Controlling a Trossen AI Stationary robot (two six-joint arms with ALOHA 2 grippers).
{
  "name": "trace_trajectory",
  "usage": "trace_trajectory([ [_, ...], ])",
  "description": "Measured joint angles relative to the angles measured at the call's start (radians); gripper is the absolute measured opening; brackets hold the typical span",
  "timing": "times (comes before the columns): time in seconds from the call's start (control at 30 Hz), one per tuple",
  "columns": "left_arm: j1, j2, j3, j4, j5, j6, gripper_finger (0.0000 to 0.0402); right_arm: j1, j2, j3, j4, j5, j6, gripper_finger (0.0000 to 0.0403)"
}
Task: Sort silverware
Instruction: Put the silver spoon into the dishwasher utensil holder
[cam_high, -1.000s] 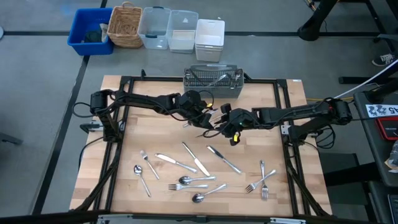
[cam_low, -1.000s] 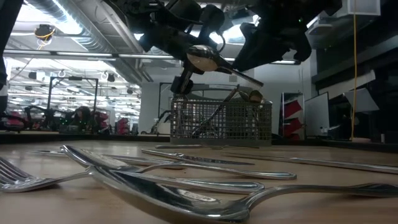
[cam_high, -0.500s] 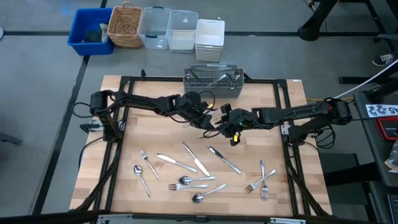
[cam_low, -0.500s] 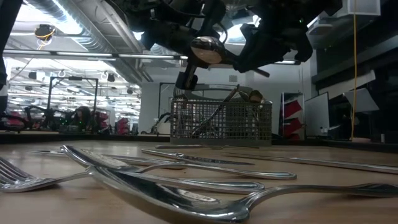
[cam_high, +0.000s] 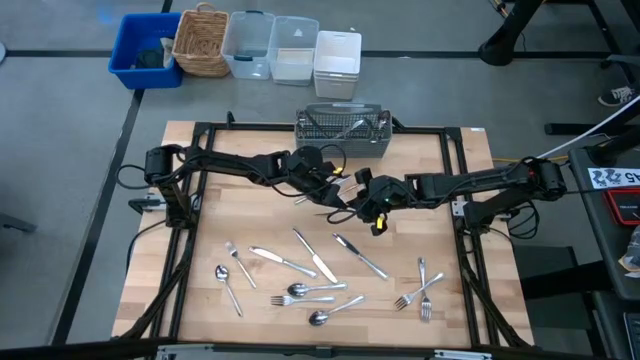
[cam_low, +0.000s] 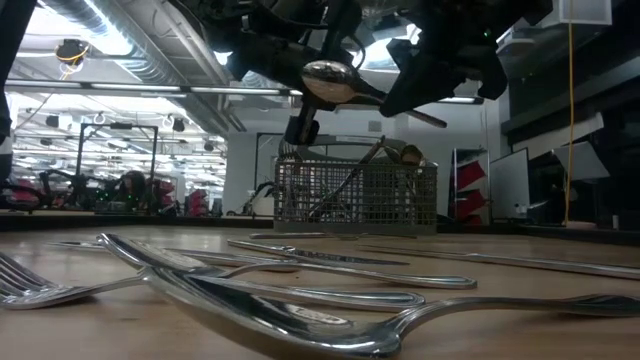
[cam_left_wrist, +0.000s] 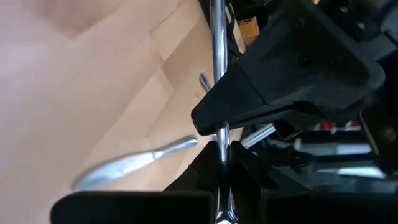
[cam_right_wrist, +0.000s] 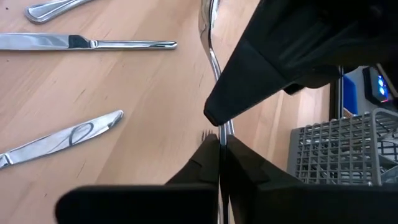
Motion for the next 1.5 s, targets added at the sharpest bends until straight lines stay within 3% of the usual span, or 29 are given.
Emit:
trace_trajectory([
  [0.3, 0.037, 0.000, -0.004, 0.053, -0.001, 0.181, 0.0017, -0.002, -0.007, 0.000, -0.009, 0.079, 0.013, 0.0007],
  [0.53, 0.116, -0.003, -0.001, 0.092, 0.097, 0.244, 0.0018, -0.006, -0.037, 0.003, -0.002, 0.147, 0.032, 0.0006],
  [0.73, 0.145, -0.005, 0.000, 0.125, 0.193, 0.250, 0.0018, -0.052, -0.055, 0.005, 0.011, 0.133, 0.032, 0.0005],
  [0.93, 0.157, -0.005, 0.000, 0.123, 0.201, 0.226, 0.0018, -0.088, -0.055, 0.003, 0.021, 0.075, 0.029, 0.0005],
  [1.2, 0.169, -0.005, 0.000, 0.128, 0.204, 0.260, 0.0020, -0.086, -0.055, 0.003, 0.025, 0.077, 0.026, 0.0005],
  [1.5, 0.168, -0.012, 0.002, 0.142, 0.188, 0.307, 0.0119, -0.087, -0.053, -0.003, -0.007, 0.071, 0.028, 0.0005],
])
